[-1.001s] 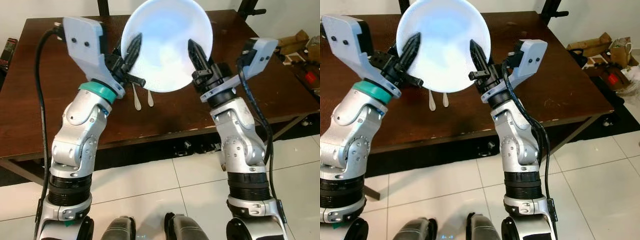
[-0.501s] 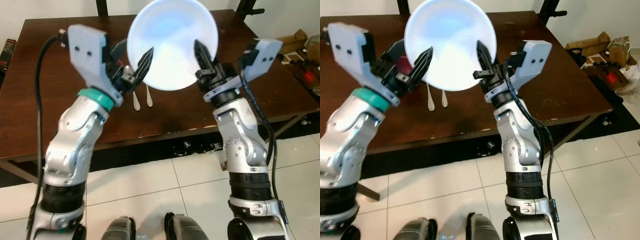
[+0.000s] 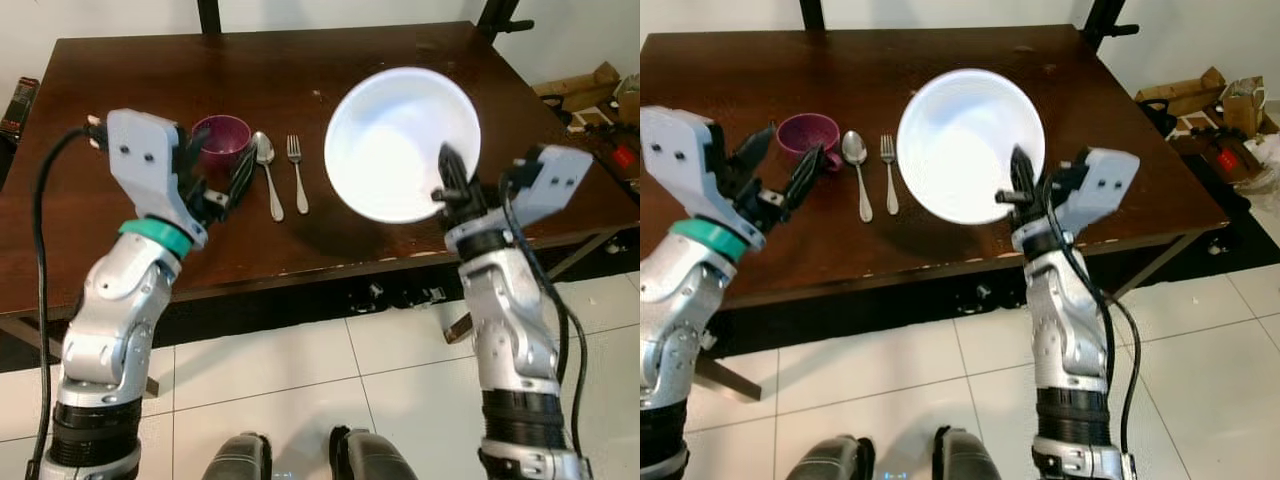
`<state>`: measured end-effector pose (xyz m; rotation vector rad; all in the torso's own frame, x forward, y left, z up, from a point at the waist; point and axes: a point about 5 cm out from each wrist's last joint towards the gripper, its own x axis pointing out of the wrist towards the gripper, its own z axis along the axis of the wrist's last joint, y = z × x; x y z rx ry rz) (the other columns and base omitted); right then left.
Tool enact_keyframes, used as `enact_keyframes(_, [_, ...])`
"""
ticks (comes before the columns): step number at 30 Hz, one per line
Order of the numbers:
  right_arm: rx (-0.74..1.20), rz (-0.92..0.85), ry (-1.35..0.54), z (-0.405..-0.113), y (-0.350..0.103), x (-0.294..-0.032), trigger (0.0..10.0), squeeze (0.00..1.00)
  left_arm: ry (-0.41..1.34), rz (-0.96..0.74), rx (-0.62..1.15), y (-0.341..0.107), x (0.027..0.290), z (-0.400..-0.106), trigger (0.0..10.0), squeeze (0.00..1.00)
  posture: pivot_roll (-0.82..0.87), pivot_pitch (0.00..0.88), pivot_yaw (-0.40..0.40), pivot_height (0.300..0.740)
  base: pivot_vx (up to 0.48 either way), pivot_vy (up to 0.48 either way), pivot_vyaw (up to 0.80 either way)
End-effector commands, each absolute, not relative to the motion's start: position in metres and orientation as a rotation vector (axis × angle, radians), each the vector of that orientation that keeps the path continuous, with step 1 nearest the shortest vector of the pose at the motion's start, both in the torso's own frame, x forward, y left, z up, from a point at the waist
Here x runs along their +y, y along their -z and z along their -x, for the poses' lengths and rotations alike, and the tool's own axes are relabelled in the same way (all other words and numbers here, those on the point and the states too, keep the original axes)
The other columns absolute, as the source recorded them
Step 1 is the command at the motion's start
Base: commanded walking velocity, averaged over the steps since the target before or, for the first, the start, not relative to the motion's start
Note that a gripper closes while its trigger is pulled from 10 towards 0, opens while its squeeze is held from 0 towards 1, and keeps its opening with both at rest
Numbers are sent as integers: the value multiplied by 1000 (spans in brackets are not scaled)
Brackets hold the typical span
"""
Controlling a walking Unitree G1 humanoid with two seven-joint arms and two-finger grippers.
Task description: Setting the table
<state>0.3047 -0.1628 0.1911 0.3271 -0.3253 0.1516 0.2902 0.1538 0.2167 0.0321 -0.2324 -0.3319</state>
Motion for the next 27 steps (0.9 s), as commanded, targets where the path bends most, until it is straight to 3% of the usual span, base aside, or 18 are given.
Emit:
enact_keyframes(1, [-310, -316, -131, -301, -187, -164, 10000, 0, 316, -54, -193, -205, 154, -291, 10000, 0, 61, 29, 29, 740, 0, 0, 0])
enact_keyframes(6, [-203, -328, -29, -286, -151, -169, 10000, 0, 193, -107, -47, -164, 160, -301, 10000, 0, 63, 28, 42, 740, 0, 0, 0])
enact_keyframes(27, [-218, -359, -4, -291, -155, -170, 10000, 0, 149, -65, -65, -161, 149, -311, 10000, 0, 55, 35, 32, 740, 0, 0, 0])
